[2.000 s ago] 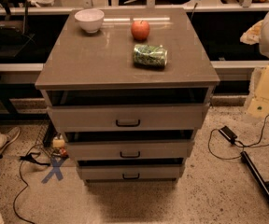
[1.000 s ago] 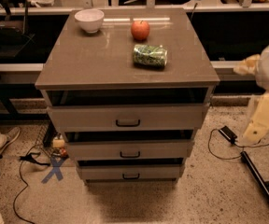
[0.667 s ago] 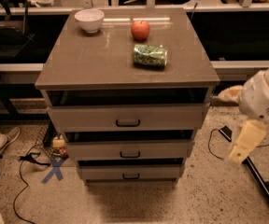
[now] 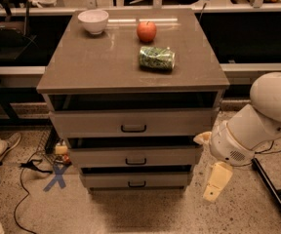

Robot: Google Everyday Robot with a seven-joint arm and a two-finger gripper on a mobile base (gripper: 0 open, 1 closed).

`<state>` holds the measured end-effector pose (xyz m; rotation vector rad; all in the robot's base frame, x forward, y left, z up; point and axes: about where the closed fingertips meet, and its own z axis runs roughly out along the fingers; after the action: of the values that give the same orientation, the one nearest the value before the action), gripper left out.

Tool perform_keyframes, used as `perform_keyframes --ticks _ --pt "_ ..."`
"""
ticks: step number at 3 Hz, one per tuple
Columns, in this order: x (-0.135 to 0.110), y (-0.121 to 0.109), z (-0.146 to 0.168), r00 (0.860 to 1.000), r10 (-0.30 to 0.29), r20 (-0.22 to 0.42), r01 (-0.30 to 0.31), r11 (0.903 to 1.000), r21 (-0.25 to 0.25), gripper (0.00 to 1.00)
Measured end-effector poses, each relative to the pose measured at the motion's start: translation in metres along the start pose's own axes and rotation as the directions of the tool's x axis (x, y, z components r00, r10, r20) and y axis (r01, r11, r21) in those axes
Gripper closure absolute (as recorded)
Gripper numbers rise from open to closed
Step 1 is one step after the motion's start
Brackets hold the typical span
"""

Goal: Open bottom drawer

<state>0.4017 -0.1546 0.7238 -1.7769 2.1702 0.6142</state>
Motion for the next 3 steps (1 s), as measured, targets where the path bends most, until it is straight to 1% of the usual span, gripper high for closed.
perform_keyframes --ticks 1,2,3 --pt "0.000 0.000 0.000 1.000 0.000 0.000 0.000 1.0000 0.000 0.00" --pt "0.012 -0.006 0.026 1.000 0.006 0.007 -0.007 0.9999 0.009 0.00" --pt "0.045 -0.027 0.109 0.999 0.018 0.044 -0.018 0.9998 -0.005 0.00"
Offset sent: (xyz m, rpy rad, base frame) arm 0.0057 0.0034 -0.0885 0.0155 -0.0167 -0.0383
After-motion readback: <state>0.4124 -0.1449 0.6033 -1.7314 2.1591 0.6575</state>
